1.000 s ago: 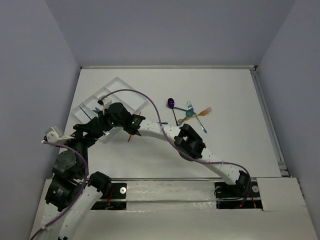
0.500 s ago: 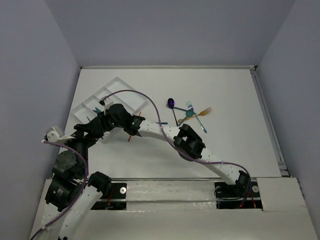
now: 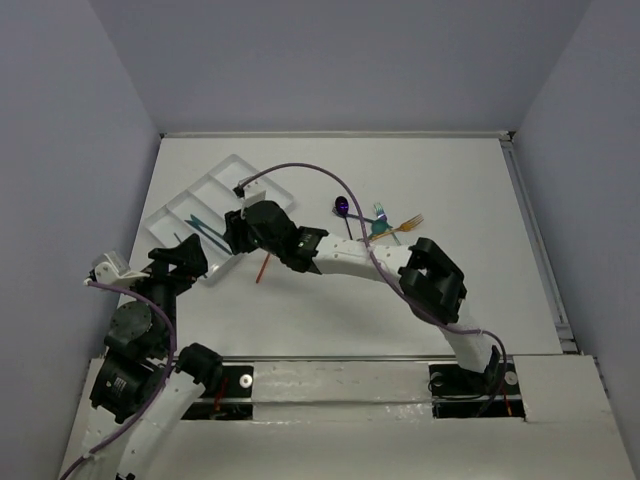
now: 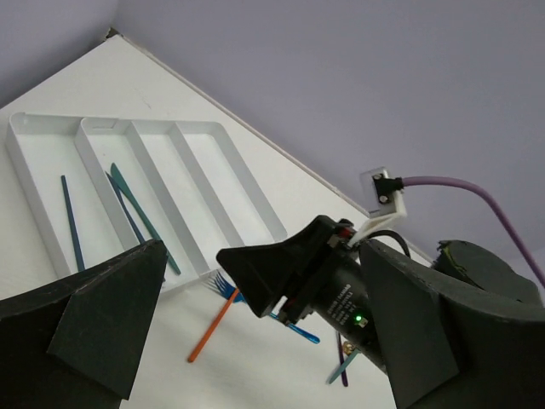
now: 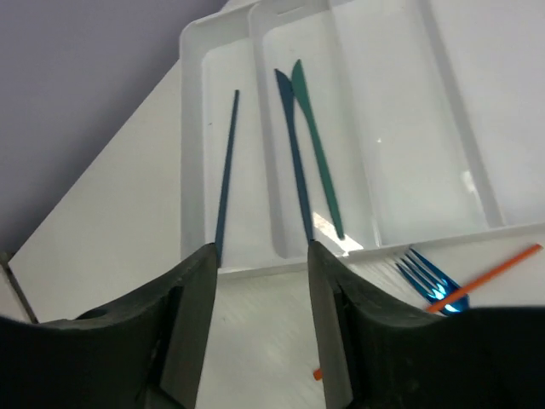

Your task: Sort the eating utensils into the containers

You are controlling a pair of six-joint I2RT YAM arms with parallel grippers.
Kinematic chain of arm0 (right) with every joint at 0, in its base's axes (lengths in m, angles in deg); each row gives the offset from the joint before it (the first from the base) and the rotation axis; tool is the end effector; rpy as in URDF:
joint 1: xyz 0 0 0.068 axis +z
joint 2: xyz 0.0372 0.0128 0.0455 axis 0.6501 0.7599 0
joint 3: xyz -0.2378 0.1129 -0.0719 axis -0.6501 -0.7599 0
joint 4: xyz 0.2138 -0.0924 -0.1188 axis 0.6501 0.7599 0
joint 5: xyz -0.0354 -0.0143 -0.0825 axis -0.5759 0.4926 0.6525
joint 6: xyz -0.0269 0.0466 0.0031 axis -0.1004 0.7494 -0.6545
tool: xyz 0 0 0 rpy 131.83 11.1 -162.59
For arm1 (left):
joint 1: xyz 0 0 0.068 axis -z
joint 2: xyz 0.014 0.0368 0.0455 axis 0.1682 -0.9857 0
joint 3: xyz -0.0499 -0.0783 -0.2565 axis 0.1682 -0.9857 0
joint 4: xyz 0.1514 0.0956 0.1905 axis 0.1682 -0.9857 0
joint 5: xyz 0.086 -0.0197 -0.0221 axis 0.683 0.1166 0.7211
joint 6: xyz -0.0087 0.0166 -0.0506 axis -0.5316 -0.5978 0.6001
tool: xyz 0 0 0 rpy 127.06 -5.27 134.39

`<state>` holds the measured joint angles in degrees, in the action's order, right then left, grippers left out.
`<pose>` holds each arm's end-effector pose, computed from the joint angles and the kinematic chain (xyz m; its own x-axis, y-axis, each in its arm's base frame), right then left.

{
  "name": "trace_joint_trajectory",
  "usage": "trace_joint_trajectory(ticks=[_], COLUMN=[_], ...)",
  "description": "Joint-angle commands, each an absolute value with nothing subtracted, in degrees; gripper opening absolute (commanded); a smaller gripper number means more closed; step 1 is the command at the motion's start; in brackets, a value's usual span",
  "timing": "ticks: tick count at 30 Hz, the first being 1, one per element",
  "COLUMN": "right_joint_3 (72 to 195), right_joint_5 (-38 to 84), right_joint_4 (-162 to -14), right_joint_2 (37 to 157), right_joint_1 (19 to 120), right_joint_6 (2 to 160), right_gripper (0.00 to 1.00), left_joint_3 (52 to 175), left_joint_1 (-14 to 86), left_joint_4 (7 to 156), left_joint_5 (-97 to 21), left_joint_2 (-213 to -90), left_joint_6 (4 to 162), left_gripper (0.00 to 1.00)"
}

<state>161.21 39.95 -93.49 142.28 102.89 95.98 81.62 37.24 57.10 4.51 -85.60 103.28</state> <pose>0.2511 0.4663 0.2514 -0.4295 -0.0384 -0.9023 -0.6895 0.6592 0.3001 0.0445 -0.0004 0.3512 0.1817 -0.5921 -0.7851 -0.0202 0.7960 -0.6050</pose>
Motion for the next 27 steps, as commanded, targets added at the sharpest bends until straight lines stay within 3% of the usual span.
trace_joint_trajectory(ticks=[1,5,9,11,20,27], right_joint_3=[154.4,153.8,155.5,159.4,167.2,167.2], right_joint_5=[52.8,57.6,58.0,56.7,55.2,57.5], right_joint_4=[-89.5,-81.9,-78.3,-74.9,-70.5,-67.8], right_joint_2=[137.8,138.0,139.5,142.3,149.3,151.5], right_joint_1=[103.4,103.4,103.4,103.4,103.4,103.4], right_joint_6=[96.5,97.3,99.4,99.7,101.5,102.5], right_gripper=[0.59,0.61,0.52,0.51,0.60,0.48], left_joint_3=[82.5,82.5,82.4,82.3,81.8,81.8], left_joint_1=[37.4,37.4,37.4,37.4,37.4,37.4], left_joint_4=[60.0,60.3,60.5,60.5,61.2,61.5], left_joint_5=[3.8,3.6,3.1,2.9,1.8,1.6], left_joint_2=[-85.8,-85.9,-86.2,-86.5,-86.1,-85.8], left_joint_6=[102.4,102.1,102.1,102.1,101.4,101.1], left_gripper=[0.99,0.99,0.99,0.99,0.99,0.99])
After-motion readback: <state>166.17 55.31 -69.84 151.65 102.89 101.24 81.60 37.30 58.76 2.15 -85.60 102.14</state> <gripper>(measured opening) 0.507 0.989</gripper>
